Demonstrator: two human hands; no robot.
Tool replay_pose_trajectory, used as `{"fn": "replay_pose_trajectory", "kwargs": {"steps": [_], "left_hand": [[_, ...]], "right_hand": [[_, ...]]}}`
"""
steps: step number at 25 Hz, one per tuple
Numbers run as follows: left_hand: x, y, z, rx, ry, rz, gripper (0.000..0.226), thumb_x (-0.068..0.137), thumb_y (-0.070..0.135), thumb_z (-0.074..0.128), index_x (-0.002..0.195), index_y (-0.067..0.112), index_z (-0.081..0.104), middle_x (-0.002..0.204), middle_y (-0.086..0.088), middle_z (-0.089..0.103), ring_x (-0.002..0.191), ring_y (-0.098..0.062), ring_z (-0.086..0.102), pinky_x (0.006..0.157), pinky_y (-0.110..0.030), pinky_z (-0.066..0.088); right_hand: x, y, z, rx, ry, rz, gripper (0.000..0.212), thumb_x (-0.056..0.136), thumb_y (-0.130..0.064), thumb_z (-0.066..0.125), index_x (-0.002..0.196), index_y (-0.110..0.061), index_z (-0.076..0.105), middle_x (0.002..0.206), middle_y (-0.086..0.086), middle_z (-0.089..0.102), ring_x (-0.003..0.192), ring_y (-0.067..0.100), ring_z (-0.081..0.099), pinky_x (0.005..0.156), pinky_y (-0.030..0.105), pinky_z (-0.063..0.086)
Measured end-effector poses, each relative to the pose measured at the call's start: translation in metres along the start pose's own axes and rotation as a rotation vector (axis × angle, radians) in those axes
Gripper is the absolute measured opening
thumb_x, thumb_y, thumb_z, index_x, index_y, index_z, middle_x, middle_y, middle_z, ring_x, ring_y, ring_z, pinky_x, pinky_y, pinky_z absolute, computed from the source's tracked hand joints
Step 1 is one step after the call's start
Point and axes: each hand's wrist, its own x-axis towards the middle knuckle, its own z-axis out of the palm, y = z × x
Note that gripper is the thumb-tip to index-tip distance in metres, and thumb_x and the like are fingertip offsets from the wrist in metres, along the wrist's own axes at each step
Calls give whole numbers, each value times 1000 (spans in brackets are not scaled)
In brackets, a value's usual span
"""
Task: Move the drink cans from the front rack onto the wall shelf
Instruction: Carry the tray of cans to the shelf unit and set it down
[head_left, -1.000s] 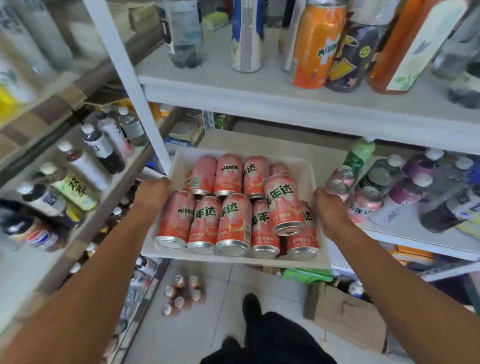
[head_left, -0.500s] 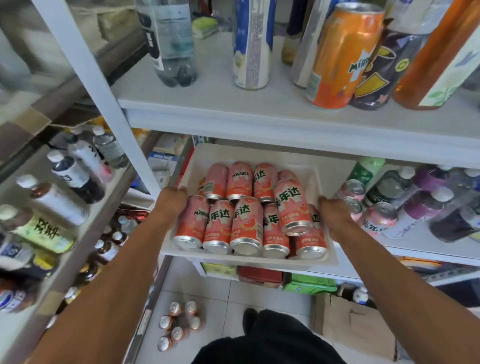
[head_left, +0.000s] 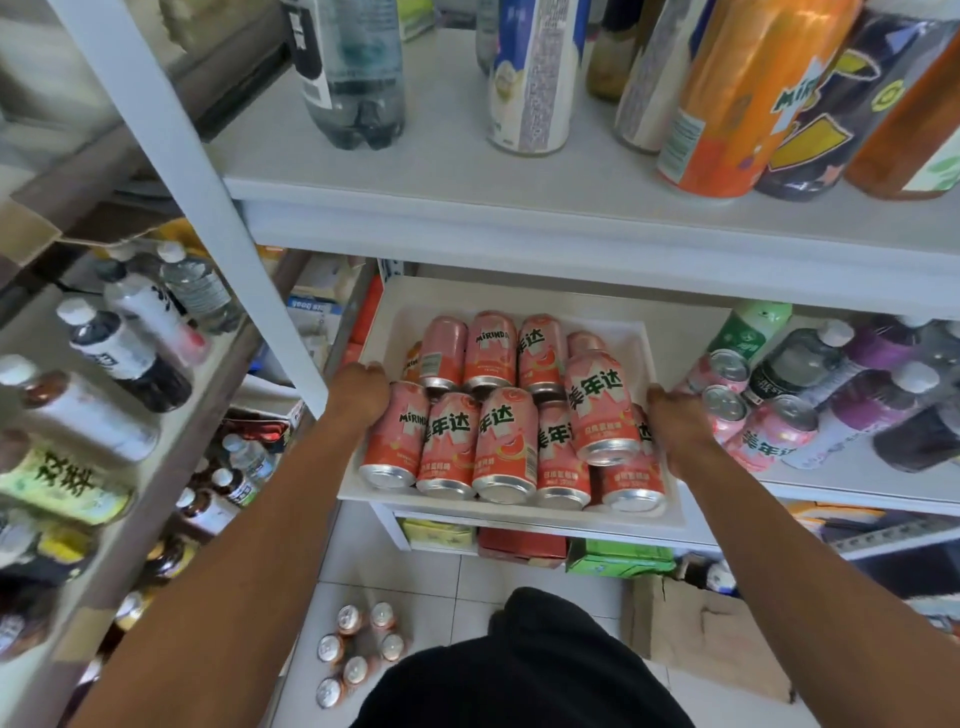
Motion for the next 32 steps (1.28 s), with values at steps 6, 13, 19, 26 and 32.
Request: {"fn": "replay_pose_trajectory", "kwargs": {"steps": [6, 13, 19, 26, 32], "left_hand": [[4, -7, -2, 47, 2, 42, 47, 102, 29, 33, 125, -6, 55, 129, -27, 56, 116, -39, 55, 102, -45, 44], [-30, -48, -14, -96, -83, 45, 42, 102, 40, 34, 120, 10, 58, 116, -11, 64, 105, -29, 60, 101, -46, 45], [-51, -68, -9, -156, -16, 83, 52, 102, 43, 34, 95, 3, 66, 93, -18, 68, 90, -33, 64, 90, -46, 51], [-41, -51, -6, -113, 34, 107, 51, 104, 39, 33, 94, 0, 64, 91, -22, 66, 89, -36, 63, 88, -46, 51], [-37, -52, -6, -182, 54, 87, 48, 101, 42, 40, 87, 3, 65, 88, -21, 68, 88, -37, 65, 88, -51, 52]], "right_hand": [[2, 10, 0, 3, -15, -42, 34, 100, -33, 42, 101, -3, 59, 107, 24, 64, 100, 40, 62, 94, 55, 49], [-54, 26, -21, 71, -143, 13, 40, 103, -35, 37, 85, -10, 62, 90, 17, 67, 81, 29, 63, 77, 37, 49], [-79, 55, -17, 78, -33, -38, 47, 104, -40, 38, 77, -11, 63, 75, 11, 62, 72, 27, 56, 67, 35, 45], [-57, 55, -6, 127, 33, -48, 50, 103, -39, 40, 75, -5, 63, 76, 20, 64, 73, 31, 57, 67, 42, 44], [-55, 49, -8, 179, 36, -30, 47, 101, -39, 44, 73, -8, 65, 80, 20, 66, 77, 33, 61, 72, 44, 49]]}}
